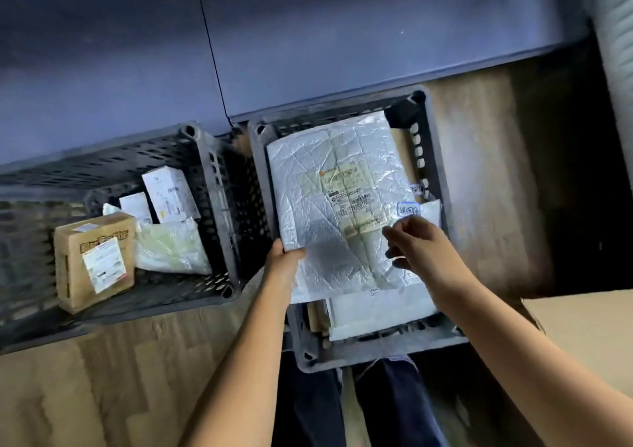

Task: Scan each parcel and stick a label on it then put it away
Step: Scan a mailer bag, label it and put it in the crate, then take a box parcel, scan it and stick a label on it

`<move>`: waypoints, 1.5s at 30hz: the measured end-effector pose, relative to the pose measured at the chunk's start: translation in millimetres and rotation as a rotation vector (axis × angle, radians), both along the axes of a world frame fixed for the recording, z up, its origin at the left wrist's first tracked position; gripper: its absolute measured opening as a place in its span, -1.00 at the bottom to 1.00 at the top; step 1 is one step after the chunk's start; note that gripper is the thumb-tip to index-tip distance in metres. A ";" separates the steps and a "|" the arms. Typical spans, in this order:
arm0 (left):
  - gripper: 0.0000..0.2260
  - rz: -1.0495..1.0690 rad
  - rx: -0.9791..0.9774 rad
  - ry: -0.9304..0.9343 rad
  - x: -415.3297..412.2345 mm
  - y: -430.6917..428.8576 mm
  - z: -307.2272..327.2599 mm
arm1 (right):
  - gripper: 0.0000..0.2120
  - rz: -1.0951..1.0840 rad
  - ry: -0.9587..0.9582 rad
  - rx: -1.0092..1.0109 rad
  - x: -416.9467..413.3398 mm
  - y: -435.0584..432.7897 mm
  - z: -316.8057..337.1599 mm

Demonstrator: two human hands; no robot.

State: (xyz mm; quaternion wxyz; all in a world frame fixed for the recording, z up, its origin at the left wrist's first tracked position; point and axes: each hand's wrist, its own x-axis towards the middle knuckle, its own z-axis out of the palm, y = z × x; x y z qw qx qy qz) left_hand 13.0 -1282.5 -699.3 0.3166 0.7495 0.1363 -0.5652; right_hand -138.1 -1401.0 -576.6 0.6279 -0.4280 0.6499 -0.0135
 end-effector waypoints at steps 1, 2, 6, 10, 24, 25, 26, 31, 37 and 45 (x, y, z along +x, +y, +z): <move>-0.71 0.004 0.004 -0.004 -3.5 -3.3 -6.2 | -0.79 0.004 -0.002 0.001 3.4 -0.6 -4.2; -0.77 0.013 0.006 -0.010 -6.1 -8.1 -7.9 | -0.80 0.006 -0.005 0.000 6.7 -1.1 -7.7; -0.84 -0.002 -0.007 -0.098 -8.9 -14.6 -10.8 | -0.81 0.025 -0.013 0.006 14.9 0.3 -14.0; -0.81 -0.173 -0.002 -0.243 -8.5 -3.5 1.9 | -0.82 0.062 0.006 -0.003 15.5 8.0 -7.8; -0.76 -0.681 0.159 -0.583 133.5 114.6 73.6 | -0.89 0.425 -0.033 0.052 161.2 109.2 15.1; -0.77 -0.675 0.175 -0.581 148.0 123.8 70.2 | -0.89 0.439 -0.047 0.055 177.3 116.5 12.5; -0.76 -0.664 0.190 -0.578 163.5 133.1 64.5 | -0.90 0.455 -0.050 0.054 194.1 124.6 8.1; -0.69 -0.646 0.254 -0.605 226.6 172.3 42.6 | -0.99 0.593 -0.005 0.042 253.1 166.0 -20.4; -0.67 -0.550 0.348 -0.632 292.9 221.2 10.6 | -0.93 0.681 0.059 0.090 296.3 207.9 -56.4; -0.63 -0.554 0.346 -0.686 329.8 255.8 -37.6 | -0.86 0.778 0.152 0.097 323.3 229.5 -96.8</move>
